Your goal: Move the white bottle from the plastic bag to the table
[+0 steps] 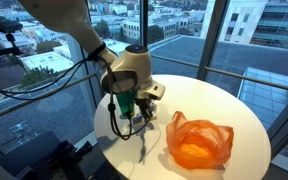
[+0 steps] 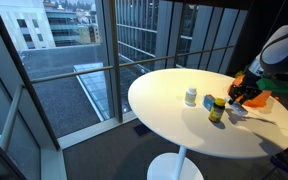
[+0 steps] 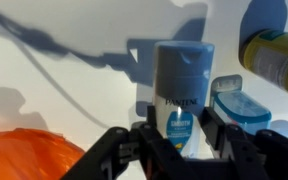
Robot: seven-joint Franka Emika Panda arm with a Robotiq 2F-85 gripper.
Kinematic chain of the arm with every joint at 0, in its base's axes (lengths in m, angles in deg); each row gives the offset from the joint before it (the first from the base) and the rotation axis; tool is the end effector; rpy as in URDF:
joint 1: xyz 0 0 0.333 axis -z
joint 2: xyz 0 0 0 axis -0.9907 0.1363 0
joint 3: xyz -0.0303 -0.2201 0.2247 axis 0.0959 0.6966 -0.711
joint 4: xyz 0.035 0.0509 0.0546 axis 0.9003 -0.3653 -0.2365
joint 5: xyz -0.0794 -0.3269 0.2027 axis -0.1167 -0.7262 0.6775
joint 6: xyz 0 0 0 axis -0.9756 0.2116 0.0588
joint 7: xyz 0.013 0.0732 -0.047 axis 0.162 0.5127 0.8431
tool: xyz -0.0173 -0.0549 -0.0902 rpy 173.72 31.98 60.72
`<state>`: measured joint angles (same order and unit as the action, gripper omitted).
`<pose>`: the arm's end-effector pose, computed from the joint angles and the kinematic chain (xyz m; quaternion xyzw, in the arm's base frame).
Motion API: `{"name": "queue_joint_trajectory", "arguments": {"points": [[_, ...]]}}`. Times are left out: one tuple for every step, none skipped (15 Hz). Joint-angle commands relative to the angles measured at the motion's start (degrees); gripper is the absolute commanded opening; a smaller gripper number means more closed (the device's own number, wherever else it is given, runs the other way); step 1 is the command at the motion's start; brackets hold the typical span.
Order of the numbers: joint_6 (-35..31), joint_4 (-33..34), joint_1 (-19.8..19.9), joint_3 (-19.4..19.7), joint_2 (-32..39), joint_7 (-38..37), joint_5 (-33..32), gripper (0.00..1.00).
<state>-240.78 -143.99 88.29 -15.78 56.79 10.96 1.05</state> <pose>0.4838 -0.0991 0.2245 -0.9645 0.2511 -0.0709 0.0415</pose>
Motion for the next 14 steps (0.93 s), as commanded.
{"name": "queue_joint_trajectory", "arguments": {"points": [[-0.53, 3.67, 1.98, -1.50, 4.08, 3.01, 2.38, 0.24], [-0.66, 4.26, 2.28, -1.64, 5.02, 3.21, 2.31, 0.24], [-0.67, 4.77, 2.61, -1.81, 5.88, 3.39, 2.23, 0.24], [-0.70, 5.21, 2.82, -1.90, 6.56, 3.30, 2.01, 0.24], [-0.76, 5.64, 3.06, -2.00, 7.27, 3.27, 1.85, 0.24], [-0.75, 5.98, 3.25, -2.06, 7.83, 3.22, 1.74, 0.24], [-0.73, 6.30, 3.42, -2.11, 8.31, 3.15, 1.65, 0.24], [-0.72, 6.48, 3.60, -2.18, 8.60, 3.17, 1.57, 0.37], [-0.67, 6.55, 3.76, -2.25, 8.72, 3.20, 1.50, 0.43], [-0.58, 6.38, 3.84, -2.23, 8.28, 3.21, 1.35, 0.69], [-0.30, 5.95, 3.96, -2.22, 7.54, 3.33, 1.24, 0.74], [0.36, 5.43, 4.00, -2.03, 6.60, 3.36, 0.95, 0.79], [1.03, 5.03, 4.12, -1.89, 5.69, 3.57, 0.74, 0.88], [1.51, 4.65, 4.08, -1.54, 4.80, 3.62, 0.34, 0.95]]}}
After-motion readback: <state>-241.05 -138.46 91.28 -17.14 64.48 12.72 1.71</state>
